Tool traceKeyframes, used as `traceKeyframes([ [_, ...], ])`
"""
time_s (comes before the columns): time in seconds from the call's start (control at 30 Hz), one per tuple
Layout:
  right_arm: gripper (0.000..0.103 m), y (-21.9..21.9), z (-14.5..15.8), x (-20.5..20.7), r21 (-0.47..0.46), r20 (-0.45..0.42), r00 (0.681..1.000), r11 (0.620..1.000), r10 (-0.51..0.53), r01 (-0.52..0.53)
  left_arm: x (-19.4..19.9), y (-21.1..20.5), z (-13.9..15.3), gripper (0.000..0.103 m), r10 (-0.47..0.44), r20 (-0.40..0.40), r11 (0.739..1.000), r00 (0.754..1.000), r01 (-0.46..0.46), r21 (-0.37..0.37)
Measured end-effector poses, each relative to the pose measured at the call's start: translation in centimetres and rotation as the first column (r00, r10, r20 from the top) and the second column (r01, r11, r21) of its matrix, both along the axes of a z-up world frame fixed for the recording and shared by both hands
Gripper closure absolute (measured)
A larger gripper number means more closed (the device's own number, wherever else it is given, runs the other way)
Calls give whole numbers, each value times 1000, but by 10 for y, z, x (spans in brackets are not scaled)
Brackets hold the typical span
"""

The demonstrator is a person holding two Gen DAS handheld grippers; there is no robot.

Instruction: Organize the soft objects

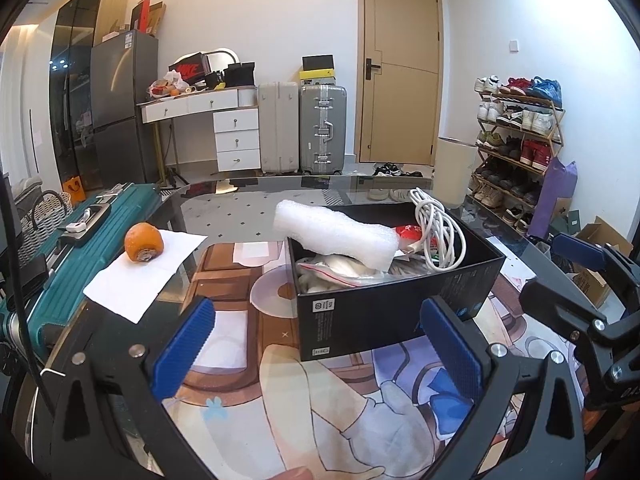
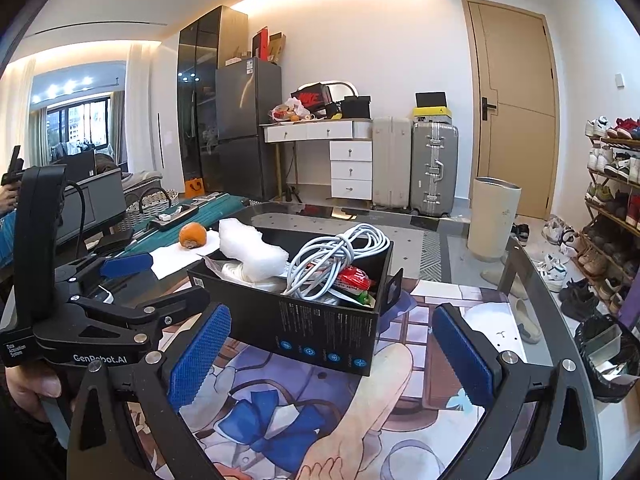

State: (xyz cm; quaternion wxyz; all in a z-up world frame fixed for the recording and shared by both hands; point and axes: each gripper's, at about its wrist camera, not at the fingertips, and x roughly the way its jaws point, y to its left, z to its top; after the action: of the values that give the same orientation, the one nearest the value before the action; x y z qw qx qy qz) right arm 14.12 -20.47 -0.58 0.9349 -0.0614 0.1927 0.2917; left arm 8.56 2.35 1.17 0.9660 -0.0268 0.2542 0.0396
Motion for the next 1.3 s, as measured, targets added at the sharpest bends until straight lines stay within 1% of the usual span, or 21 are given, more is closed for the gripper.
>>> traceKeyframes([
  [0.2,1,-1,2,-1,-3,5,1000,1000,-4,4,-3,1,1,0,-1,20,1000,1000,1,6],
  [0.73,1,0,1,-1,-2,7,1000,1000,-6,6,-3,1,-2,0,8,13,1000,1000,-8,6],
  [1.3,1,-1,2,-1,-1,6,1000,1000,-5,5,-6,1,1,0,9,21,1000,1000,-9,8],
])
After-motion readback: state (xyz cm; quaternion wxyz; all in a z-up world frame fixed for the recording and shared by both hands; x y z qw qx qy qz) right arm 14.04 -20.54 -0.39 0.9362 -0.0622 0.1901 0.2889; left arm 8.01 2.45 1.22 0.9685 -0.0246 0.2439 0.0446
